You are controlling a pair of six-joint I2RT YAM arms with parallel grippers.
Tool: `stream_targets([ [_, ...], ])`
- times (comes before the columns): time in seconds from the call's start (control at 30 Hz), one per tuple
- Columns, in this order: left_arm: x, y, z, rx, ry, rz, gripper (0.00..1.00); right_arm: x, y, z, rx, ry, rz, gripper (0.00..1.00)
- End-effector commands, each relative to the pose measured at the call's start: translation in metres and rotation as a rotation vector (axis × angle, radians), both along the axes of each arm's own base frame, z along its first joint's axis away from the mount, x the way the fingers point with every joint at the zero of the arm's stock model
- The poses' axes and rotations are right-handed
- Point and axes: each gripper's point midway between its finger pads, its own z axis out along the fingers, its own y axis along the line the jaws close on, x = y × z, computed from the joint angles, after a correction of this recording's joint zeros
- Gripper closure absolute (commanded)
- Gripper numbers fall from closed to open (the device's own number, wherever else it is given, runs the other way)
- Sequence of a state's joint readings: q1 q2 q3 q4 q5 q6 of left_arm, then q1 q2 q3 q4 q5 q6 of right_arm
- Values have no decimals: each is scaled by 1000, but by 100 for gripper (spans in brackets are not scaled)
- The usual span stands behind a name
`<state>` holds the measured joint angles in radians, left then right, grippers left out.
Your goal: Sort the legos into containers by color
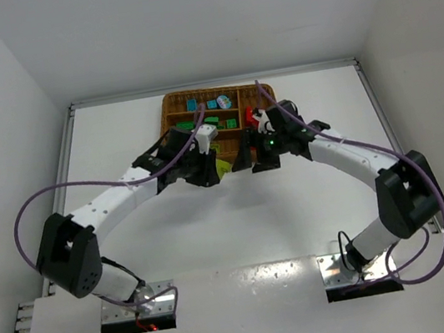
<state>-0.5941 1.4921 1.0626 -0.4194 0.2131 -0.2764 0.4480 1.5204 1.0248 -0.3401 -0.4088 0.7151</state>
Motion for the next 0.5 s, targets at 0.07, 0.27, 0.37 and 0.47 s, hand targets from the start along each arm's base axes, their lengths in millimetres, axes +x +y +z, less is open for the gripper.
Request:
stream_targets([
  [0.07,-23,-18,32,-133,-31,-185,100,-11,37,27,193,32,151,22],
  [0.27,-27,-21,36,-151,-20,-205,100,-8,51,34,271,32,153,24],
  [0.37,-26,-20,36,-148,-26,-211,100,-7,54,40,309,26,146,33],
  [0.47,-27,-20,39,-152,-34,-212,100,-9,57,34,322,62,159,44],
])
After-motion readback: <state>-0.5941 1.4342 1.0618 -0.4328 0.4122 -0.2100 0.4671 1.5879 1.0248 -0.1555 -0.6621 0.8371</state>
